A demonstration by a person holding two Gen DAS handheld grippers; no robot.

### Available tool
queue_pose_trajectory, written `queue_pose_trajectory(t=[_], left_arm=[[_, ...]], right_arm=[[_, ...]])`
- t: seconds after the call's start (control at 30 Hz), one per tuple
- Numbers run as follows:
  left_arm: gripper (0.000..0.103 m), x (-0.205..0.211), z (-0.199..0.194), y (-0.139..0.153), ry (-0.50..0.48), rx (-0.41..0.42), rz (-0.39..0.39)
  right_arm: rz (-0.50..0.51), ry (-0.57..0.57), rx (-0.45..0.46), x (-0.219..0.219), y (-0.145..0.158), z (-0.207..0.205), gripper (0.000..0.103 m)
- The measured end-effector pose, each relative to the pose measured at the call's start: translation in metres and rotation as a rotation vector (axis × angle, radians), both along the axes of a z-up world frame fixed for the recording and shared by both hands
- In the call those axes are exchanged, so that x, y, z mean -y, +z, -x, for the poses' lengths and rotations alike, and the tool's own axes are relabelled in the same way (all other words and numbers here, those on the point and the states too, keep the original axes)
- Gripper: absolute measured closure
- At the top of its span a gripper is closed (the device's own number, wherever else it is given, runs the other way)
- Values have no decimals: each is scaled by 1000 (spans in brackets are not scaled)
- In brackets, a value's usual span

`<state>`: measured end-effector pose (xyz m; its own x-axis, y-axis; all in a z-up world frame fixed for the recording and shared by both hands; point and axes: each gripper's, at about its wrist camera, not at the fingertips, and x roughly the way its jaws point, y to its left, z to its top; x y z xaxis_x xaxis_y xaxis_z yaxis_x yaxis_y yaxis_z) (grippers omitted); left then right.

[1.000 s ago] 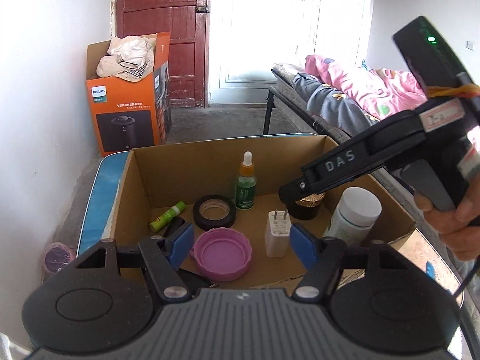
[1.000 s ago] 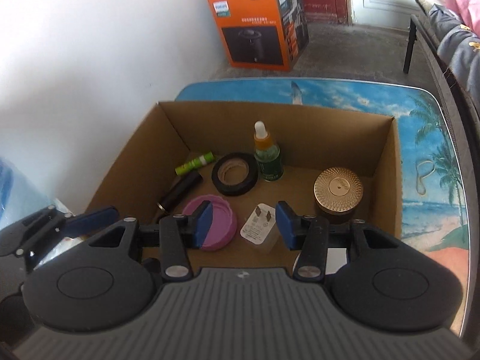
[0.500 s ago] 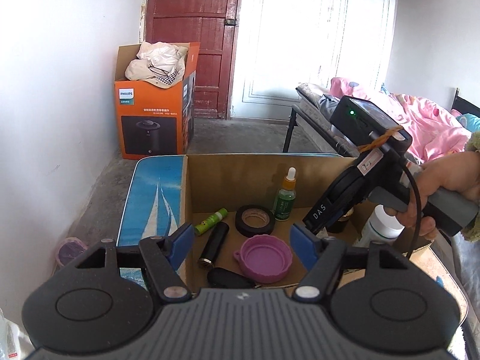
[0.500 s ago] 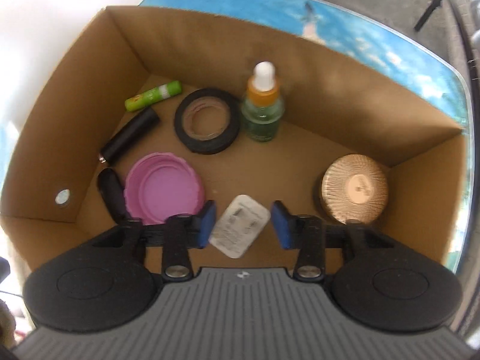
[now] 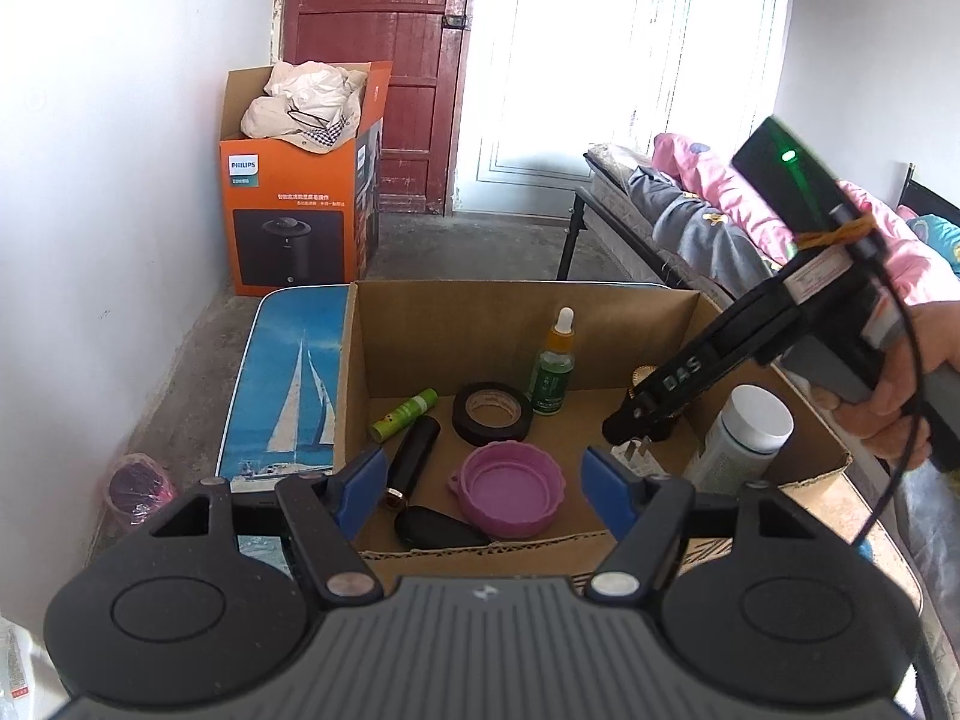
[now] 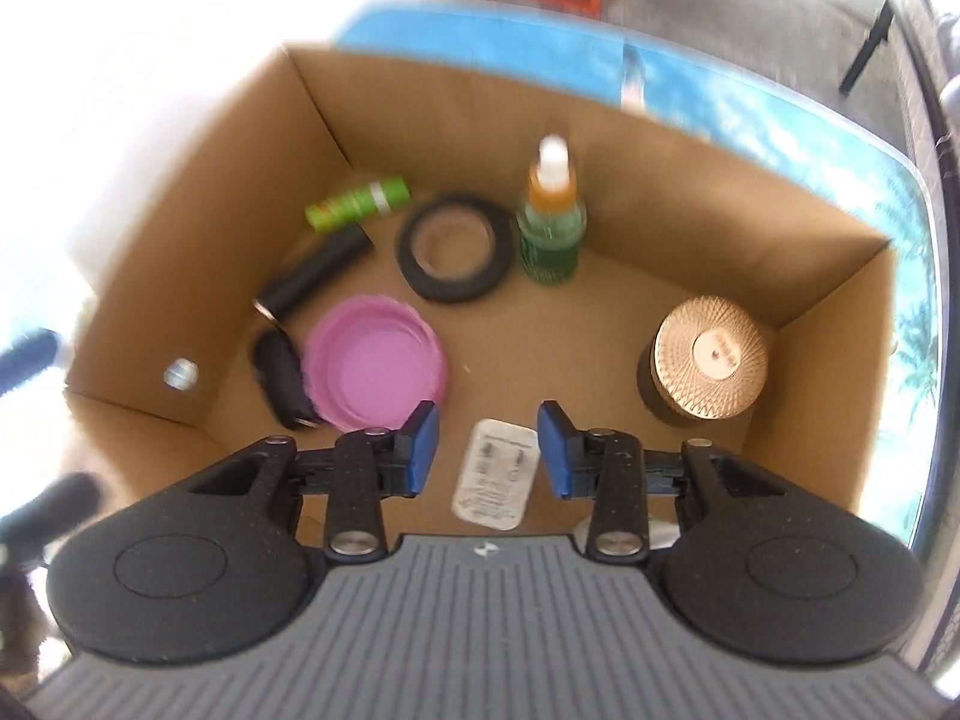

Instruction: Organize rigid objects

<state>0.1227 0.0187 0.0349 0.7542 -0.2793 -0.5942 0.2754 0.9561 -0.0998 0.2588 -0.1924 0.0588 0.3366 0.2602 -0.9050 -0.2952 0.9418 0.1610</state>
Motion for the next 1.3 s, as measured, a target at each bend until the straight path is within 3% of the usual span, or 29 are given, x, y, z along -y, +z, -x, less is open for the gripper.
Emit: queue_pose_trajectory(t=[0.1, 0.2, 0.27, 0.3, 0.47, 0.7, 0.9, 1.1, 1.3], left_arm=[[27, 1, 4, 2, 15, 2, -16], [22, 4, 5, 6, 26, -3, -28], [13, 5, 7, 7, 37, -6, -38], [11, 5, 8, 8, 44, -3, -43], [0, 5, 16, 16, 88, 7, -76], [0, 4, 27, 29, 149, 17, -135], [0, 9, 35, 34, 216, 37, -222], [0, 21, 45, 30, 197, 66, -238], [0, 28, 49, 14, 205, -17, -222]], right_arm=[[-29, -12, 138, 9, 35, 37, 54], [-49, -43, 304, 19, 68, 83, 29], [-48, -69, 412, 25, 83, 114, 5], [-44, -84, 455, 27, 88, 128, 1], [-8, -197, 576, 39, 99, 181, 1], [151, -405, 646, 42, 85, 214, 1], [261, -456, 682, 35, 69, 224, 1], [155, -490, 663, 41, 64, 230, 1], [169, -468, 570, 38, 38, 226, 1]])
